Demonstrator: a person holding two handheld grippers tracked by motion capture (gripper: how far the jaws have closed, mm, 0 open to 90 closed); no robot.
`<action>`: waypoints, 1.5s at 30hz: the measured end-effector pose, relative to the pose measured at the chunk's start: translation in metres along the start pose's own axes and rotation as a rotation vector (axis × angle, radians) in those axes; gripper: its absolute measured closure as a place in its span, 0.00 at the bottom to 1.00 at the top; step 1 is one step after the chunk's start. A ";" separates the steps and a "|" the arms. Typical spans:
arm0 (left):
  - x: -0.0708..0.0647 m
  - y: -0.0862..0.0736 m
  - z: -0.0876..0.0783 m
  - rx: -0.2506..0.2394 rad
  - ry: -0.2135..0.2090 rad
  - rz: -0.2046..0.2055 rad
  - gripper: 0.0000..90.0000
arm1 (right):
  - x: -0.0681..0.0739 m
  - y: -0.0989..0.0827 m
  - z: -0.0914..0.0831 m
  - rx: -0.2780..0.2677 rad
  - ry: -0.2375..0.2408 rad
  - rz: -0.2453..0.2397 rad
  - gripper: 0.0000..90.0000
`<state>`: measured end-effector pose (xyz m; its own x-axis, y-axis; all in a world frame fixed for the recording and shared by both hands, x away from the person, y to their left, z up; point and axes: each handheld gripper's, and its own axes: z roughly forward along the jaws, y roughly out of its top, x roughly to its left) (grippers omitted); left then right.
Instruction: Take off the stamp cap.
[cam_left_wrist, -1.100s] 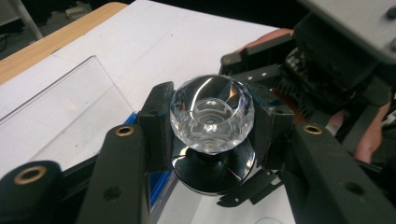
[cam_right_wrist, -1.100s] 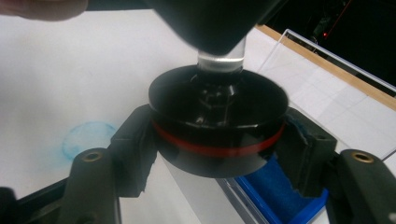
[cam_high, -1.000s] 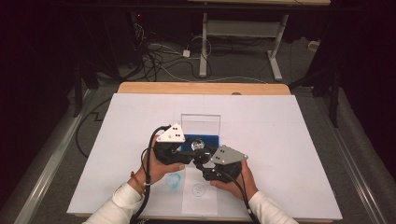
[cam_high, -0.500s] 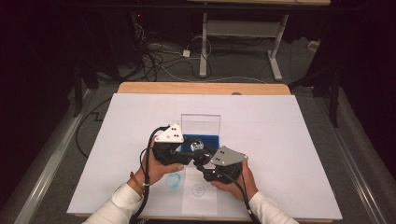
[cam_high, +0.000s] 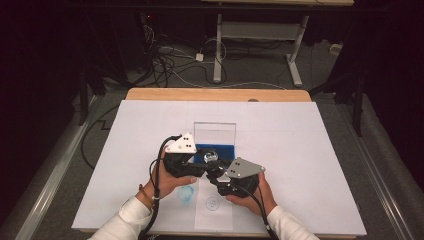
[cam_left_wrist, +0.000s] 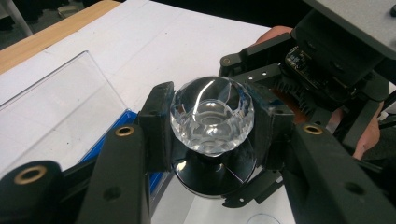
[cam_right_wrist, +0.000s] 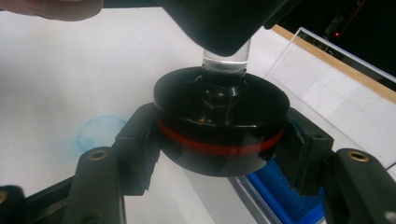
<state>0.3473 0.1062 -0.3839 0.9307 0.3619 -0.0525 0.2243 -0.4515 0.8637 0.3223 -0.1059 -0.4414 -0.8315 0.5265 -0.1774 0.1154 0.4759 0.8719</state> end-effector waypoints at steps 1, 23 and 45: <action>0.000 0.000 0.000 -0.002 0.000 0.001 0.60 | 0.000 0.000 0.000 0.003 0.001 0.004 0.42; -0.002 -0.003 -0.002 -0.044 -0.002 -0.009 0.61 | 0.000 0.005 -0.005 0.028 0.009 0.039 0.43; -0.008 -0.006 -0.001 -0.050 0.054 -0.018 0.61 | -0.002 0.004 -0.004 0.051 0.014 0.066 0.43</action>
<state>0.3378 0.1071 -0.3879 0.9095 0.4137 -0.0418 0.2245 -0.4039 0.8868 0.3218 -0.1078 -0.4357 -0.8288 0.5480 -0.1134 0.1977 0.4763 0.8568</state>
